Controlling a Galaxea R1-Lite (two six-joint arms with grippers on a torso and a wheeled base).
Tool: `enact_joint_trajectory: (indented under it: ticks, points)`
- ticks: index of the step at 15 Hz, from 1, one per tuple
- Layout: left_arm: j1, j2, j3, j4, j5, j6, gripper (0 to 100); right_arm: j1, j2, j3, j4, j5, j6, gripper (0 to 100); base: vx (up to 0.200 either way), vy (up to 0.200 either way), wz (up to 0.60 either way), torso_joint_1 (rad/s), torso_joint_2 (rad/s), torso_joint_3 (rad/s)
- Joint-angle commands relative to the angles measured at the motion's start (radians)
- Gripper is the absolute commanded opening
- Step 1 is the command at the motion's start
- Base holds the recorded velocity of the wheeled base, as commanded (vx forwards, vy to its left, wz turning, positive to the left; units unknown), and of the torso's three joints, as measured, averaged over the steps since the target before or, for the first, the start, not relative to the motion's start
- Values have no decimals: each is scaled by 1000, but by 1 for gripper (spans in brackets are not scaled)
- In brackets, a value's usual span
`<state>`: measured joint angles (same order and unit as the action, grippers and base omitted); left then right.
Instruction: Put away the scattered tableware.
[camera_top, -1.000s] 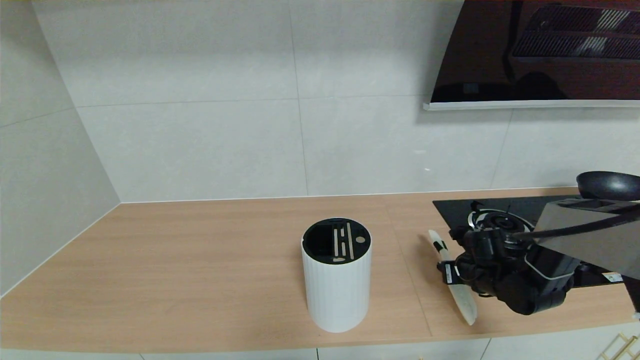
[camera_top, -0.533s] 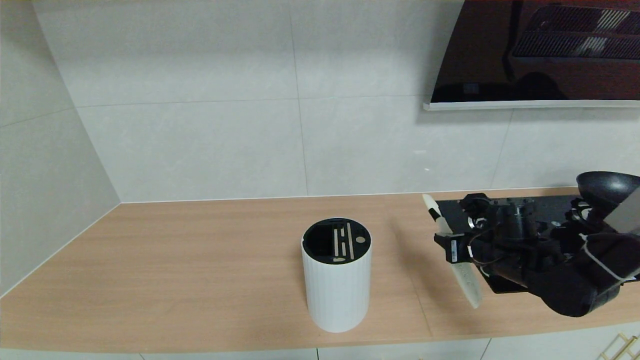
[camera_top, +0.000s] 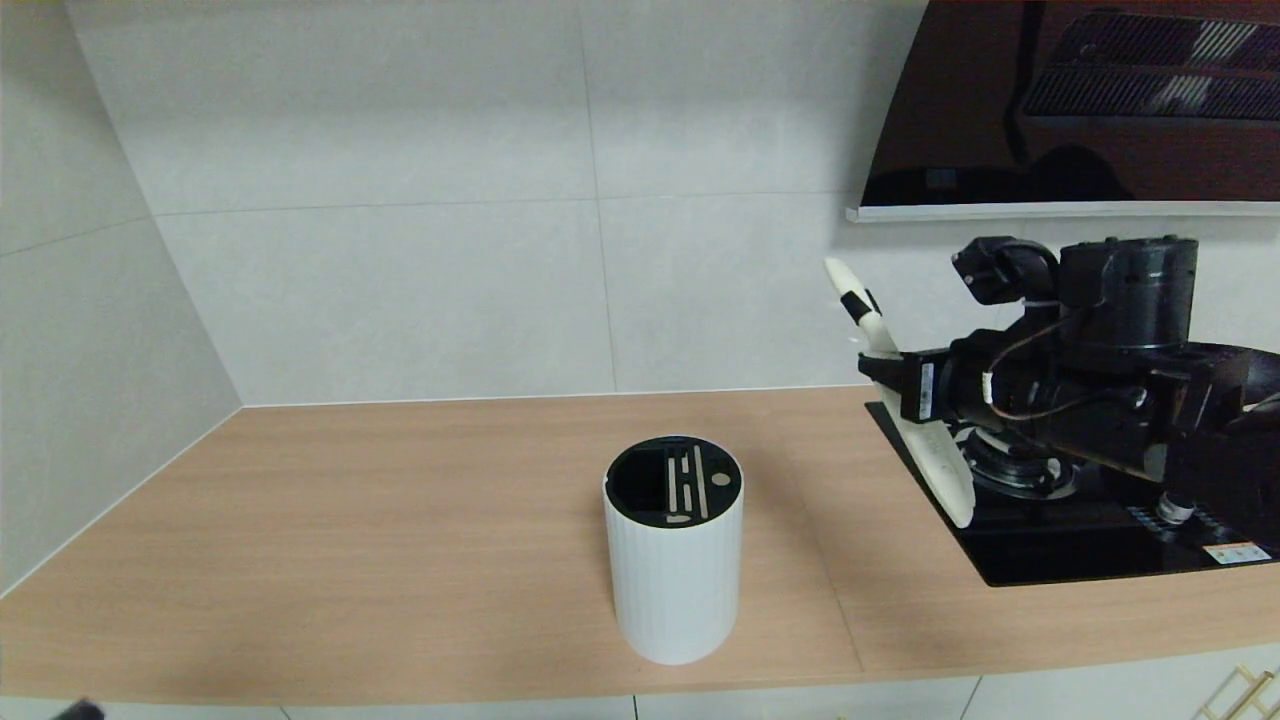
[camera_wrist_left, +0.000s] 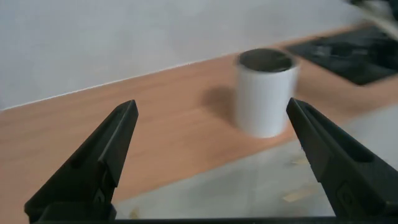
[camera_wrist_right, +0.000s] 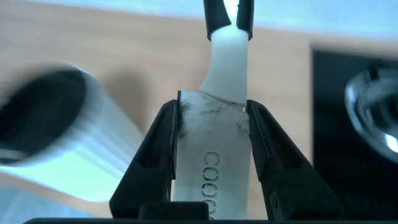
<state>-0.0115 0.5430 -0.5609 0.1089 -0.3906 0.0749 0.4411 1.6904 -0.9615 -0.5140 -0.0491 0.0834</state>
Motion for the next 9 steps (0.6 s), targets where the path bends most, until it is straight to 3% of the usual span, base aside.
enact_joint_trajectory:
  ticks: [1, 2, 3, 5, 6, 7, 8, 9]
  points:
    - [-203, 551, -226, -153, -132, -98, 100, 62, -31, -65, 31, -3, 1, 0, 0, 0, 0, 0, 0, 0]
    - [-239, 597, -221, -212, -131, -139, 100, 79, -32, -62, 34, -5, 1, 0, 0, 0, 0, 0, 0, 0]
    - [-300, 695, -192, -367, -123, -234, 100, 133, -31, -52, 35, -14, 4, 0, 0, 0, 0, 0, 0, 0]
    - [-364, 841, -114, -670, -102, -389, 100, 215, -9, -49, 32, -84, 4, 0, 0, 0, 0, 0, 0, 0]
    - [-374, 870, -102, -736, -96, -428, 100, 228, -5, -49, 29, -100, 6, 0, 0, 0, 0, 0, 0, 0]
    - [-406, 960, -88, -920, -76, -563, 100, 252, 9, -48, 28, -124, 9, 0, 0, 0, 0, 0, 0, 0]
    - [-424, 991, -90, -976, -65, -612, 100, 258, 14, -52, 26, -124, 18, 0, 0, 0, 0, 0, 0, 0]
    - [-469, 1058, -91, -1062, -60, -716, 100, 280, 25, -60, 25, -124, 65, 0, 0, 0, 0, 0, 0, 0]
